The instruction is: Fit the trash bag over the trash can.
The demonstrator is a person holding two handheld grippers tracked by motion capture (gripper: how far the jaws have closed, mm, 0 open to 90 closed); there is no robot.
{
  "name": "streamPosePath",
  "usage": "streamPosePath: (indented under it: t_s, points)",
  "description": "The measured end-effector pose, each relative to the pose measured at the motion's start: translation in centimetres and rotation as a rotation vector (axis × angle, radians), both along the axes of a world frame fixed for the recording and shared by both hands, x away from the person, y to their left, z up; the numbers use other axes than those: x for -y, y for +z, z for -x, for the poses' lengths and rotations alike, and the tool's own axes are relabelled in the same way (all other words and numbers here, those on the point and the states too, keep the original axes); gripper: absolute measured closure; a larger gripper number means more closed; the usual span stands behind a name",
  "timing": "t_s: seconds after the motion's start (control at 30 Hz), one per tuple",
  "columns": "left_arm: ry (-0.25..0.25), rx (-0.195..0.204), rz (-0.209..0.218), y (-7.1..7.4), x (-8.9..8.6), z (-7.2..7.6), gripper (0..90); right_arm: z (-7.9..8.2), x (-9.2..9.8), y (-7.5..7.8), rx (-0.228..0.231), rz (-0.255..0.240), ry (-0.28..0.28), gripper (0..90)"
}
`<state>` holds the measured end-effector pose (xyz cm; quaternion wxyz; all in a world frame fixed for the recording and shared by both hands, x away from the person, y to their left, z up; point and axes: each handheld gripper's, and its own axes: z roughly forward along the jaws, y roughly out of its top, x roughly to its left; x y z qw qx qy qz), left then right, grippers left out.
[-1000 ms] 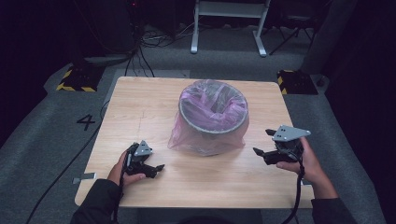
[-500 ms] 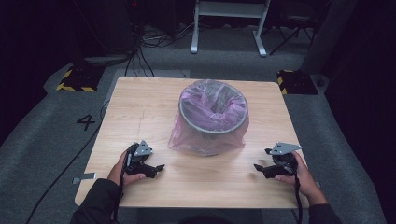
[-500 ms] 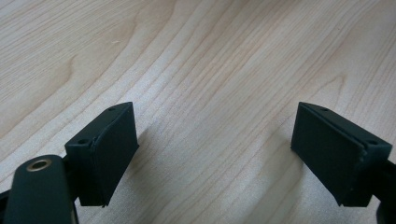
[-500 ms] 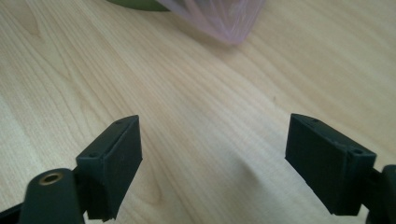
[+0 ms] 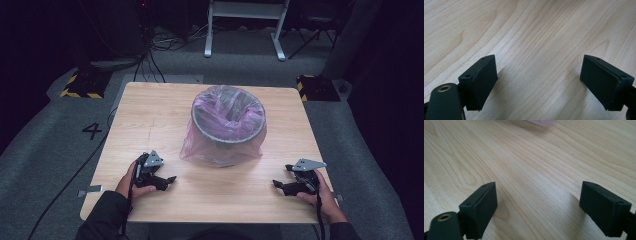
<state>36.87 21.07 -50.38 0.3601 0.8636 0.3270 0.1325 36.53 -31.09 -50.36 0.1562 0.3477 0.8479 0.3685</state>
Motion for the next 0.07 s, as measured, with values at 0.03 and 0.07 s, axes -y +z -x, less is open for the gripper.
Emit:
streamPosePath:
  t_s: [0.03,0.07]
  points:
    - [0.0,0.0,0.0,-0.01,0.0,0.0,14.1,-0.01,0.0,0.0,-0.001,-0.001,-0.001,14.6]
    - [0.0,0.0,0.0,0.0,0.0,0.0,14.1,-0.01,0.01,0.0,-0.001,-0.001,-0.001,14.6]
